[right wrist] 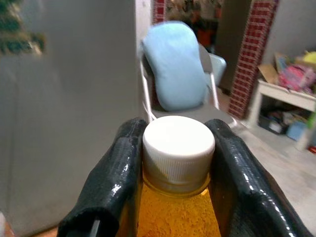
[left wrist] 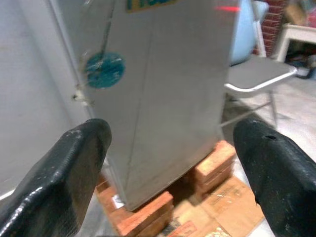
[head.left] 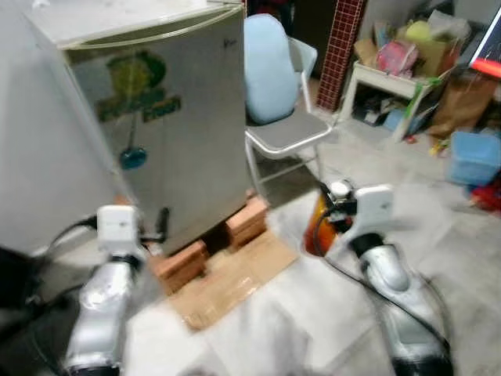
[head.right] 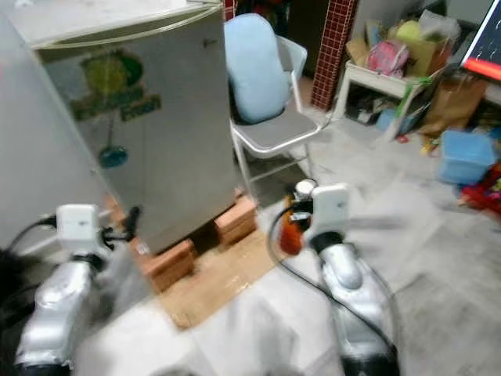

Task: Restocking fridge

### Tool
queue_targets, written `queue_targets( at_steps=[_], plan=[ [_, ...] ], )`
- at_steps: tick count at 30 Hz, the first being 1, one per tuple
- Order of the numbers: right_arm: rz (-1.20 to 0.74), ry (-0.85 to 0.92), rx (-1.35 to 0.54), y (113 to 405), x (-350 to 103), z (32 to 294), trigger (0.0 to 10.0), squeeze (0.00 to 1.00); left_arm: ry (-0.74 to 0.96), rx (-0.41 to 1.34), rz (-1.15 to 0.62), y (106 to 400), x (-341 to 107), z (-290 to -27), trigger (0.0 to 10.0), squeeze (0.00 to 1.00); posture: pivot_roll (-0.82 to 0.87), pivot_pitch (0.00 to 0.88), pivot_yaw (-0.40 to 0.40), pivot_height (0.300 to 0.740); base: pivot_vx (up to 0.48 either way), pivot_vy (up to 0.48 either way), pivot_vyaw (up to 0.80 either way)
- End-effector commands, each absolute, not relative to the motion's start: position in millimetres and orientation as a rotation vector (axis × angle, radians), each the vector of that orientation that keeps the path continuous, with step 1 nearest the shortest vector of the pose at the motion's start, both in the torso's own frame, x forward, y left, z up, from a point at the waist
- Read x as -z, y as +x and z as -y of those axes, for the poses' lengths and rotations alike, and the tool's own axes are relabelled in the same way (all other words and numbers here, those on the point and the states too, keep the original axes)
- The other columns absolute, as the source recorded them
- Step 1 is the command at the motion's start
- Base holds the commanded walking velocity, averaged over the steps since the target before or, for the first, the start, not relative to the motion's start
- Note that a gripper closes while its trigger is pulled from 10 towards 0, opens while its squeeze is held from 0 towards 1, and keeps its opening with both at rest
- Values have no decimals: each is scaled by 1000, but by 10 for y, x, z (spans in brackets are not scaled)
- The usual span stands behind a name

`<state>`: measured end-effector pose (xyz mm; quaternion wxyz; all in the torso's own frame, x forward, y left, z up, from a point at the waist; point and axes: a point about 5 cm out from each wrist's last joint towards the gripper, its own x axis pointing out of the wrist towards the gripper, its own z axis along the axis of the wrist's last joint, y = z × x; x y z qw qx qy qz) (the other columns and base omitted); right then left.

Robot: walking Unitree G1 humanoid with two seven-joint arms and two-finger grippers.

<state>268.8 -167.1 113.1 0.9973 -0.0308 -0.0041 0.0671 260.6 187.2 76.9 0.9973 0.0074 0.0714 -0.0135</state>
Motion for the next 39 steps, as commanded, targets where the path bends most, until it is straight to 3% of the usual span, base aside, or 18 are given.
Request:
queue_targets(
  at_steps=[1,17,39],
  plan=[
    [47,-85,-137,2702,-1214,1653,10000,0,28,2,-136,2564,-797,-1964,10000,0,-23,5,-4,740,0,0,0],
    [52,-79,-174,2798,-1235,1618,10000,0,-23,23,-143,2437,-764,-1978,10000,0,0,0,-42,740,0,0,0],
    [66,-69,-182,2782,-1257,1574,10000,0,3,70,-132,2615,-850,-2032,10000,0,-12,12,-20,740,191,395,0]
  ],
)
